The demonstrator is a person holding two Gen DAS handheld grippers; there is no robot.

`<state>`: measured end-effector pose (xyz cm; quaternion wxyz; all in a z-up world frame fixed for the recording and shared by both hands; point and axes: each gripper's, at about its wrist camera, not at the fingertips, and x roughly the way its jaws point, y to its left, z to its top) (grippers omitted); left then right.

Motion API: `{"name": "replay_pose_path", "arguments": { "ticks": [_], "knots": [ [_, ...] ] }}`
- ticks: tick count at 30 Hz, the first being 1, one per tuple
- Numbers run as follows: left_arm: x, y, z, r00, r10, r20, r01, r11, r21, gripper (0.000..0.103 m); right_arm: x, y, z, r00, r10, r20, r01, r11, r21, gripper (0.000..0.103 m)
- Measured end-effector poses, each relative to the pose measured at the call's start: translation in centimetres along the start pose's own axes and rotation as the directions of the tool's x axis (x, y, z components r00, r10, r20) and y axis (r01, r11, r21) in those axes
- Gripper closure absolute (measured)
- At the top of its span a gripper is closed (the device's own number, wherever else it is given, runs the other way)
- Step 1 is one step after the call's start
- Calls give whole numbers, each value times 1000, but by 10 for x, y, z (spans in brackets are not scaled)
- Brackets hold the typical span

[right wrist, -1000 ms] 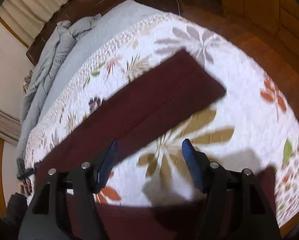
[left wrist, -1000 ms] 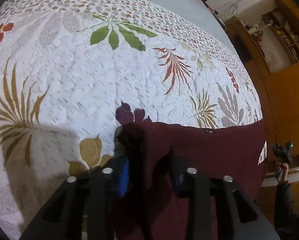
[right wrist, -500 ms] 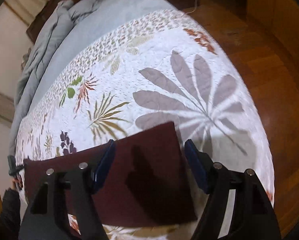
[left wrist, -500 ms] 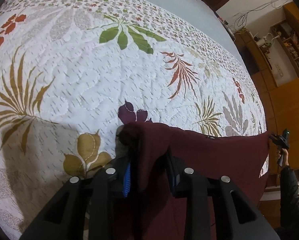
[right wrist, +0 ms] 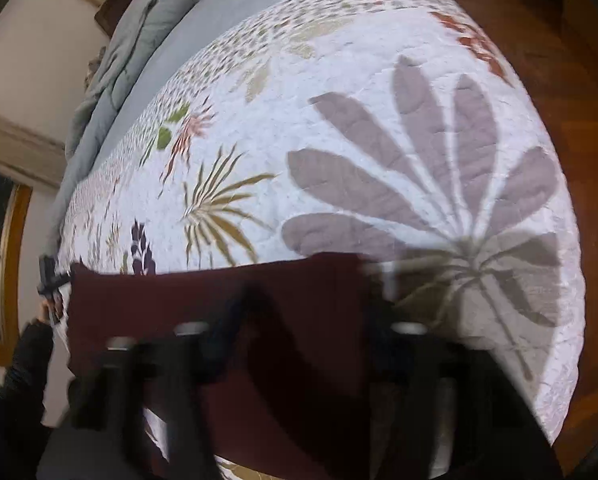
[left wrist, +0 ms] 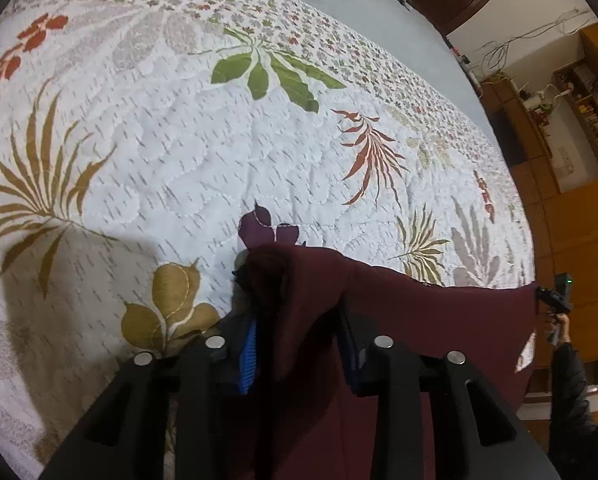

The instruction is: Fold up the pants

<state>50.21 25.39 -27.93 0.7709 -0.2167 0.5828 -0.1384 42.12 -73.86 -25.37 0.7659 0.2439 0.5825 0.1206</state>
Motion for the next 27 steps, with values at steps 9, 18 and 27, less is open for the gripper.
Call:
{"name": "replay_pose_path", "arguments": {
  "ticks": [9,18,27],
  "knots": [
    [-27,-16,-6,996,25,82,-27,999,20,85,-48,33,-6,992,-60,113,65,997,-46,80],
    [-77,-43,-20,986,4,164,-12,999,46,86,-107,61,-39,972,-77,221,94,993,-69,80],
    [-135,-65,-58,968,-64,242,45,996,81,86,-154,81,-93,948,-89,306,119,989,-82,80]
  ]
}}
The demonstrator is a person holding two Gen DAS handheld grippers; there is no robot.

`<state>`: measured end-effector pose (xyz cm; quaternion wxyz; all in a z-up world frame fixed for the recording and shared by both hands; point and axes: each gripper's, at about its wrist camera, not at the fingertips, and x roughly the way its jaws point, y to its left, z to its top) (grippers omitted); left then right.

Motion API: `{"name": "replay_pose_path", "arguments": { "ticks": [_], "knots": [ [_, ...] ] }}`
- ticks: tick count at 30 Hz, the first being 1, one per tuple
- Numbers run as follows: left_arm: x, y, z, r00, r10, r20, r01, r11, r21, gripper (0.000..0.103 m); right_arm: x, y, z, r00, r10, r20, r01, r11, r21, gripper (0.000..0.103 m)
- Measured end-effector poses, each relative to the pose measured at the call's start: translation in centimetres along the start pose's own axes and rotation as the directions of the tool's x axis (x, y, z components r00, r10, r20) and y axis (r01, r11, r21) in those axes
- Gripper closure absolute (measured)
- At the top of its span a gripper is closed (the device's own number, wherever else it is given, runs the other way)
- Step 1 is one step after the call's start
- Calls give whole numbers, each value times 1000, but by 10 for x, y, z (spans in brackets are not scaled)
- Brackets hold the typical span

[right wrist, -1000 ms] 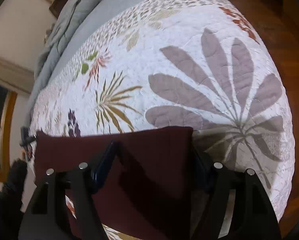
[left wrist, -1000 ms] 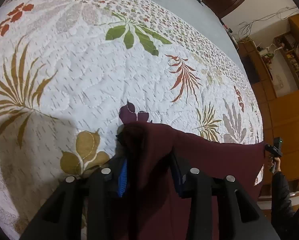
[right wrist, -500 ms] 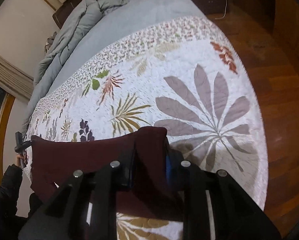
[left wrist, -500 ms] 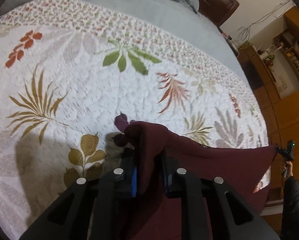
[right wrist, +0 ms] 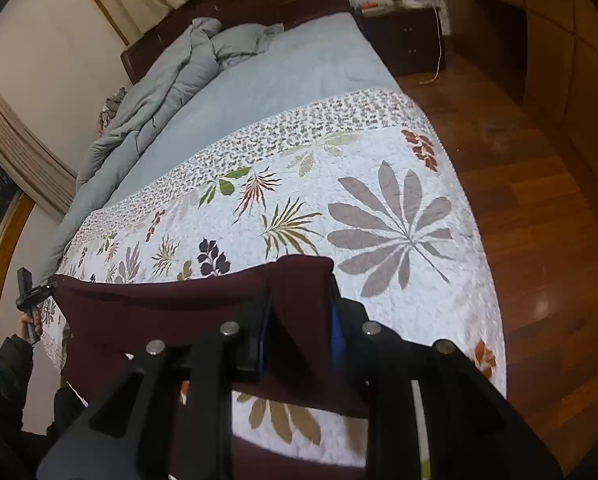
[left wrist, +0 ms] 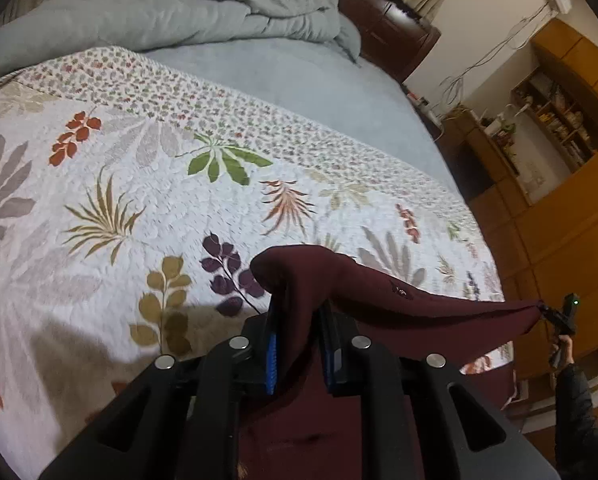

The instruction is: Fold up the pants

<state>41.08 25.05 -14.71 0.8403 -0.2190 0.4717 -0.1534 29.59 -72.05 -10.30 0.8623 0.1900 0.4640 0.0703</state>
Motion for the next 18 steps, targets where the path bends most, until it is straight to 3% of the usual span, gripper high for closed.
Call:
{"name": "replay_pose_path", "arguments": {
  "ticks": [7,18],
  "knots": [
    [-47,-10,-37,998,-42,49,42,999,-2,87,-34,1,-49,999,-30,44,30,1000,2,79],
    [-85,-17,-104,995,-57,87,55,998,17,87,-70,3,-145,990,-99,97,102,994,-35,76]
  ]
}}
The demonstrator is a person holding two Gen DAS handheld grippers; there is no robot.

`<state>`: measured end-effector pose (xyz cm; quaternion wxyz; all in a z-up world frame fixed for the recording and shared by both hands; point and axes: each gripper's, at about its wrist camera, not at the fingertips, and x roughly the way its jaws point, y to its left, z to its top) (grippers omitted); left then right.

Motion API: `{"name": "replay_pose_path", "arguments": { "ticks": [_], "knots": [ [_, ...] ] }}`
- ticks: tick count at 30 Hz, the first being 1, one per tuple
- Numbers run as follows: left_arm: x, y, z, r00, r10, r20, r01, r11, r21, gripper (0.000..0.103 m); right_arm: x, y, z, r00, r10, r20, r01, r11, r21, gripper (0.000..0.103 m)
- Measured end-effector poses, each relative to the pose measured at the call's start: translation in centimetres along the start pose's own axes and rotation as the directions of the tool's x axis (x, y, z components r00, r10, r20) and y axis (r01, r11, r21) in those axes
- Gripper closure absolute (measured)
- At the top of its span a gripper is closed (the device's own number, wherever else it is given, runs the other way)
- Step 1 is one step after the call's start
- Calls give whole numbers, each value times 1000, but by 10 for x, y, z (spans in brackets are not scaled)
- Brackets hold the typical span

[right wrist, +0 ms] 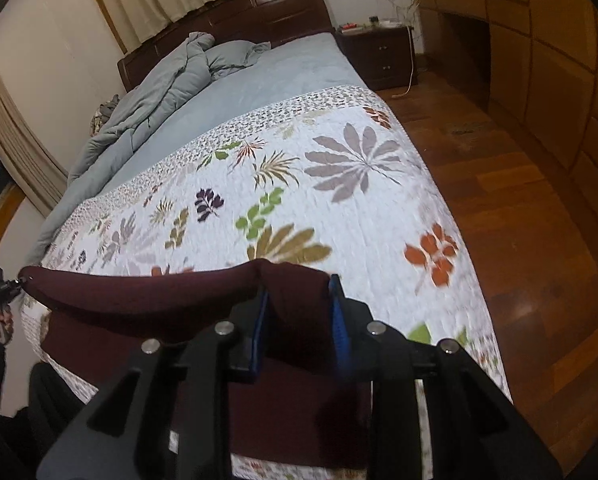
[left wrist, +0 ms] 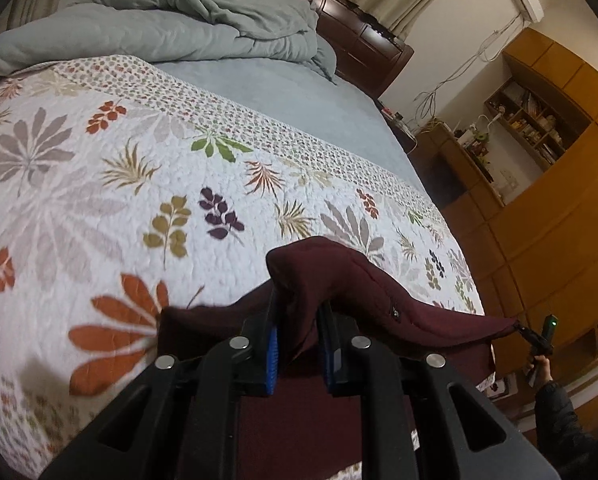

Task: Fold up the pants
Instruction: 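Open both tools and release the stacked pants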

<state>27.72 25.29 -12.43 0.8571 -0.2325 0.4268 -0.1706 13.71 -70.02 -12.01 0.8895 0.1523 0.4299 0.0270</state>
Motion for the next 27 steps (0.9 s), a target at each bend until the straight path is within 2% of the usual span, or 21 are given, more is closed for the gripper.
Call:
{"name": "replay_pose_path", "arguments": {
  "ticks": [7,12,15,17,18,19,22,24,25,27],
  "knots": [
    [-24,10,-53,1000,27,8,-27,1000,7,87,-21,11,-58,994,-98,40,101,993,-61,73],
    [-16,26,-99,994,78,-71,-78,997,-4,87,-12,0,-100,991,-132,11,132,991,-17,72],
    [-2,34,-120,979,139,-151,-140,990,9,87,-10,-4,-117,985,-171,-1,171,985,2,68],
    [3,40,-132,952,231,-202,-232,973,17,71,-16,-12,-129,978,-207,2,207,977,55,45],
    [1,42,-135,940,264,-214,-268,963,12,44,-20,-17,-133,978,-208,7,207,974,89,41],
    [-4,45,-139,923,320,-212,-325,946,13,28,-26,-26,-140,982,-188,11,184,970,159,40],
    [-23,51,-145,913,349,-213,-363,931,-29,27,-41,-46,-160,996,-75,54,49,925,378,40],
    [-43,43,-146,903,398,-162,-410,911,-46,28,-40,-45,-171,995,29,94,-71,874,481,40],
    [-50,37,-146,914,383,-135,-393,918,-56,27,-35,-38,-176,987,102,127,-154,839,523,40],
    [-64,15,-146,942,330,-64,-334,941,-61,21,-26,-29,-175,974,160,161,-223,799,558,40]
  ]
}}
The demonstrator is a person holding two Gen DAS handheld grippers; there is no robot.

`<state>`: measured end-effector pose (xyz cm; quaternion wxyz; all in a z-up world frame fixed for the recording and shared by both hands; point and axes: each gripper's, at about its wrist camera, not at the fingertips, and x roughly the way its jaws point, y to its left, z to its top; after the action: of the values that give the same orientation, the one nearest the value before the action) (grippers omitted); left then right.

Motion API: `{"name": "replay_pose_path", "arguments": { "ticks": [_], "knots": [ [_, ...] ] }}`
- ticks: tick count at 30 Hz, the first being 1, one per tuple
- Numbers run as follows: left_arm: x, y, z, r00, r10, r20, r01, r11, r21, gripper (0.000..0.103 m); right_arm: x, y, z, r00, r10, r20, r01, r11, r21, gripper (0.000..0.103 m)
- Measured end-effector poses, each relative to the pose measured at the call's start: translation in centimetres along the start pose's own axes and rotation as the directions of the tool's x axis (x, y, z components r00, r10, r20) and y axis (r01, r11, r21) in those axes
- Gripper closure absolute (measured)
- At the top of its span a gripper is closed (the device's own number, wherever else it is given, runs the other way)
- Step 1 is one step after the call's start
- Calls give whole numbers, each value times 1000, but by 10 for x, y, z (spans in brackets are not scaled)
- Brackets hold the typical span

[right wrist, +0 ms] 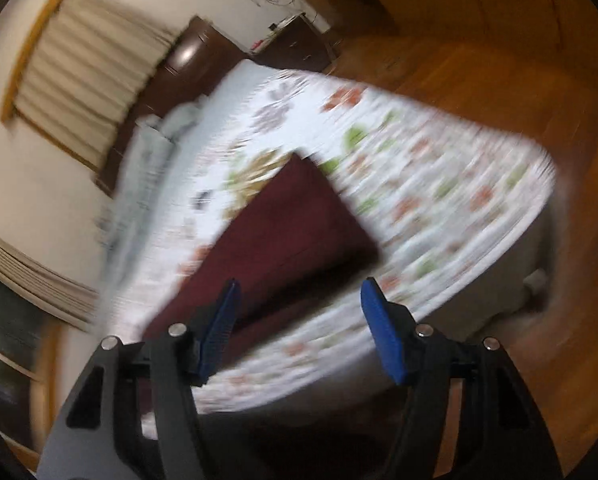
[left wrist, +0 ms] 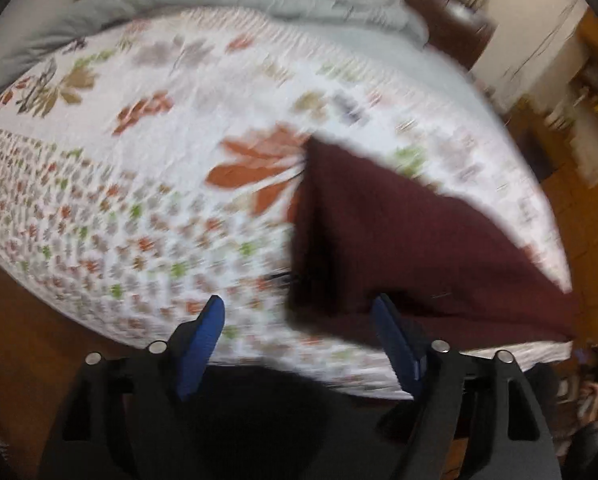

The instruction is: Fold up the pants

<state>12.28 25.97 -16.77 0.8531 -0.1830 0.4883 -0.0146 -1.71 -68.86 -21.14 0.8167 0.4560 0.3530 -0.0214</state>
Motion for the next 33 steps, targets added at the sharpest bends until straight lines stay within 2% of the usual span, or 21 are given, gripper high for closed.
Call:
{"name": "replay_pose_path", "arguments": {
  "ticks": [1,3,4,5,8,10,14,17,18,19,21,24,25,27,29,33],
  "knots": [
    [-7,-9,-1,1000,-10,26,10,1000,14,16,11,1,-2,1000,30,-6,-30,998,48,40],
    [-16,-25,-4,997,-12,75,13,1000,-18,13,32,-2,-3,999,27,-21,-24,990,136,40],
    [-16,-29,-6,996,-51,76,55,997,-50,12,38,-2,-1,1000,21,-21,-18,988,156,40],
    [-12,-34,-7,991,-121,64,126,988,-88,12,43,-4,0,1000,2,-9,0,984,176,40],
    [12,-45,-13,970,-241,35,244,953,-182,9,50,-13,6,1000,8,25,-14,972,234,40],
    [33,-49,-14,972,-234,1,228,949,-217,9,52,-17,14,999,20,39,-29,965,262,40],
    [69,-47,-8,985,-167,-38,151,952,-268,9,48,-14,22,999,18,48,-30,970,241,40],
    [79,-45,-1,982,-187,-28,171,942,-288,11,52,-15,25,999,24,36,-32,968,249,42],
    [81,-47,0,981,-189,-32,173,944,-283,20,55,-14,27,999,26,31,-33,967,251,42],
    [84,-48,2,980,-194,-43,174,943,-282,41,59,-13,28,999,26,29,-32,967,253,44],
    [90,-46,3,973,-225,-61,198,936,-290,69,61,-13,27,999,28,20,-32,965,260,45],
    [89,-48,4,973,-227,-49,204,935,-291,85,64,-7,26,999,32,17,-35,966,256,46],
    [87,-47,4,972,-230,-41,209,934,-291,87,65,-5,27,999,35,15,-37,968,249,47],
    [82,-47,5,970,-243,-26,225,928,-299,90,65,-4,28,1000,22,16,-26,971,239,61],
    [76,-45,7,966,-257,-6,243,919,-311,92,70,4,34,1000,-19,17,15,980,200,90],
    [56,-39,13,950,-308,46,303,882,-360,93,61,16,37,999,-30,36,24,988,151,92]
  ]
}}
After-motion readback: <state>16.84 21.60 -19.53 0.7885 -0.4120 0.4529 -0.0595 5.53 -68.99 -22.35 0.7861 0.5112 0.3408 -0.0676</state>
